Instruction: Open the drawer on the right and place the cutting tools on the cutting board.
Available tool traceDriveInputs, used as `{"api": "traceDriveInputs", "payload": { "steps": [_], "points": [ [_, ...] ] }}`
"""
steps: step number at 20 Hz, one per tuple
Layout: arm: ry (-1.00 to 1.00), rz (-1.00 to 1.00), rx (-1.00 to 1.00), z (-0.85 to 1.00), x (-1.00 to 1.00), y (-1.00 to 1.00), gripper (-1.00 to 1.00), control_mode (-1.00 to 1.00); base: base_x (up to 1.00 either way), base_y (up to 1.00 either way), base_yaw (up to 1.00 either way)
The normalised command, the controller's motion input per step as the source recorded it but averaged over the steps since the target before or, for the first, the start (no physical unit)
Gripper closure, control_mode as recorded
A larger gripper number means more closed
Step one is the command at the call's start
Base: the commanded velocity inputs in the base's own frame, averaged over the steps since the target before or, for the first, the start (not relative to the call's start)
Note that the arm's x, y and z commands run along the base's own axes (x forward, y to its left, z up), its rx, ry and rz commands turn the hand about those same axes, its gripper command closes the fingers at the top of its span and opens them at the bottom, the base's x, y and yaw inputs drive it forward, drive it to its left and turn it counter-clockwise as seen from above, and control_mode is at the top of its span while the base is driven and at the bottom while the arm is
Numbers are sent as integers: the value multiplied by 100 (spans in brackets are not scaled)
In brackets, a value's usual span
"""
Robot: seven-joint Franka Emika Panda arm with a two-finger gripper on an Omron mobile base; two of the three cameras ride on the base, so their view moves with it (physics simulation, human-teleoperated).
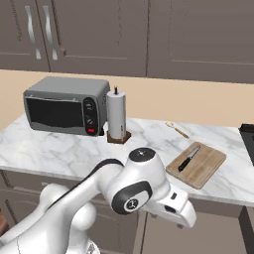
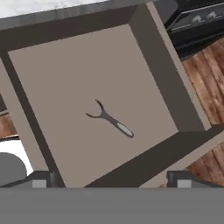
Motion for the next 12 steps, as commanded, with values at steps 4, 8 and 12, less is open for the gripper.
{"api": "traceDriveInputs", "payload": {
  "steps": [4,8,12],
  "points": [
    [22,16,0,-26,-4,12,-100,-100,0,0,0],
    [8,14,5,-35,-18,0,-100,-100,0,0,0],
    [0,12,14,-42,-33,0,-100,-100,0,0,0]
  ]
}}
